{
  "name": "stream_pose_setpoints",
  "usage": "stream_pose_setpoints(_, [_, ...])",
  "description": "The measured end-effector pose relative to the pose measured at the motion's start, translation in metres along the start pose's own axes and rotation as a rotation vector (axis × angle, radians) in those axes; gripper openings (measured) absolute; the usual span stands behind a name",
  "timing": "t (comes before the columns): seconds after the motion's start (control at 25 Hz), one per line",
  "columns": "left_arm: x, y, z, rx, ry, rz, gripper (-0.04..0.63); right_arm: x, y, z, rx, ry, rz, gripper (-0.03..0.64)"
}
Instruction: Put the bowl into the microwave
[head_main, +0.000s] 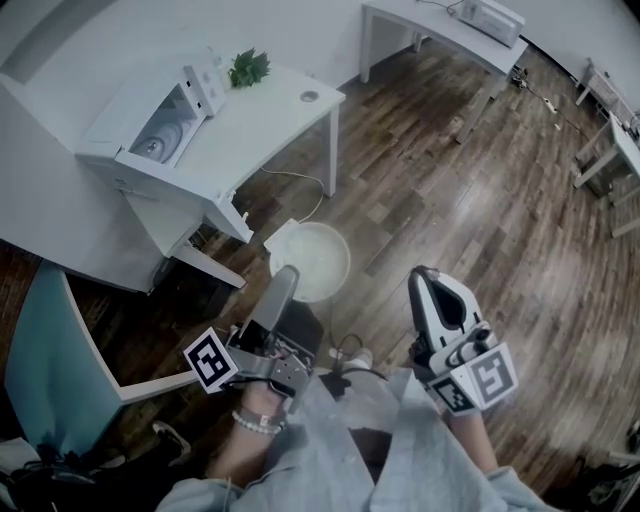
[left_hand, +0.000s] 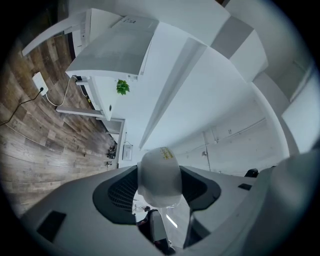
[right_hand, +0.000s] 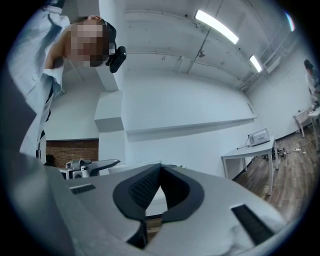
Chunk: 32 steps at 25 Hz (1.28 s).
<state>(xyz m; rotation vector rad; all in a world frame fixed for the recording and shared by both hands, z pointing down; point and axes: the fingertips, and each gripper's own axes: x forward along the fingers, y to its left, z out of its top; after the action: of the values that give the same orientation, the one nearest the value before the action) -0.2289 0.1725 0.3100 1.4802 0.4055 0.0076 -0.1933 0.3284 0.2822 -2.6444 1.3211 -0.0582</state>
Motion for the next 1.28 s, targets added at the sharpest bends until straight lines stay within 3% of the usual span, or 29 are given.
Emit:
stream_pose_setpoints(0.4, [0.027,0.006,-0.032,0.036,-0.029,-0.025,0.249,-0.026,-0.059,0.002,0.096,-0.056,-0.034,-0.002])
stream_pose_setpoints(0.56, [0.034,0.011,-0.038,0.042,-0.043,-0.021,0.249,-0.035,-0.076,0.005,0.076,-0.073,-0.038,-0.002])
stream_pose_setpoints(1.16, [0.055,0.011,-0.05,0.067,-0.06,-0.031,0.249,-0.049,-0.096,0.008,0.034,-0.061,-0.014,-0.002])
stream_pose_setpoints(1.28, [0.061,0.015,-0.046,0.063,-0.066,-0.028,0.249,-0.044,-0.099,0.008,0.081,-0.075,0.003,-0.002])
